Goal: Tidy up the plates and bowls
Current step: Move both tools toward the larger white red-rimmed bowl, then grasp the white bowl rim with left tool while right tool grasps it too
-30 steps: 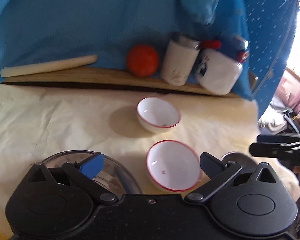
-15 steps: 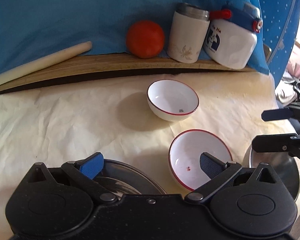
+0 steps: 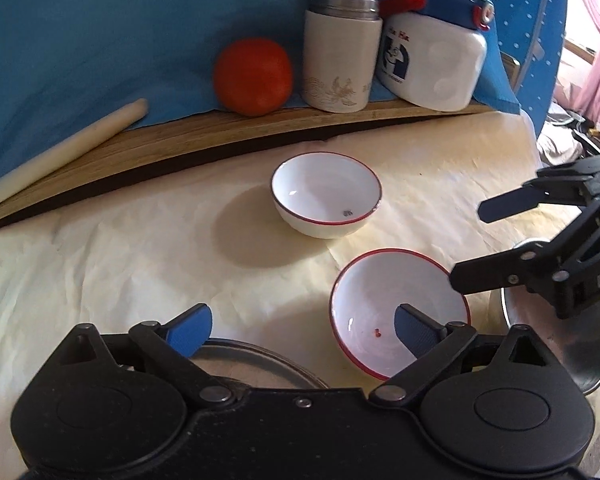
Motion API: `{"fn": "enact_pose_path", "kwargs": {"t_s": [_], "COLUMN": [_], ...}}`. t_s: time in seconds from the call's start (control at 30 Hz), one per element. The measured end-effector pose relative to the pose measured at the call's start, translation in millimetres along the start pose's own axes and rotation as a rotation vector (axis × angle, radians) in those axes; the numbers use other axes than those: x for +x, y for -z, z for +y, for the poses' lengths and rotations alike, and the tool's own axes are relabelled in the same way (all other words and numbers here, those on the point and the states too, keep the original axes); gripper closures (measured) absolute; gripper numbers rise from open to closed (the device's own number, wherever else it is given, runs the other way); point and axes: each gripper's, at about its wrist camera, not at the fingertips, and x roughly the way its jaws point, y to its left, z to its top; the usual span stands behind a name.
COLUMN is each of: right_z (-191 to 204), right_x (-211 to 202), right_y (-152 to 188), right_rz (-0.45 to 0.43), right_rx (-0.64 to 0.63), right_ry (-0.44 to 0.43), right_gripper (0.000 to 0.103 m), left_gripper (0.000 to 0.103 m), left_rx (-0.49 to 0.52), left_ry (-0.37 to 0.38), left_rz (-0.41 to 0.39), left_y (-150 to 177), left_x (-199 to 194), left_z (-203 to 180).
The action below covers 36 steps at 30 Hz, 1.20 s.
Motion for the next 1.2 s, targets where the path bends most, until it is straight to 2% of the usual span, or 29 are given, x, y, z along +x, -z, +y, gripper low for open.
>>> {"fn": "enact_pose_path", "kwargs": {"t_s": [0.13,0.5,0.7,0.97,1.13,1.2], "right_z": [0.5,6.1,6.5,-3.2,1.1,2.5], "right_x": [4.9,13.4,18.8,29.0,31.0,31.5], "right_y": [-0.8,-1.9,-1.7,-1.7,-2.4,-2.6], "right_rz": [0.014,0.055,0.08,0.102,0.105,0.105], "right_rx": [-0.002,-0.023,-0.024,0.059,0.065,0.073], "right_ry": [-0.006,-0.04,-0.05,-0.152,-0.17,-0.161], "right_gripper": [0.012,0.029,0.049,0.074,0.088,0.088], "left_gripper": [0.009,0.048,0.062,0.072,0.082,0.084], "left_rx": [0.014,0.016,0.028,0.02,0.017,0.012], "left_ry": [0.029,0.053,0.064,0.088,0.1,0.09], "left_rz": [-0.002,0.031,0.044,0.048,0.044,0.04], "left_y": [0.3,2.6,4.1,6.3,6.6,7.1], "left_x": [1.4,9.8,13.0,16.3,16.0,15.6], "left_z": [-1.3,-1.2,-4.2,-6.9,-8.1,-9.4]}}
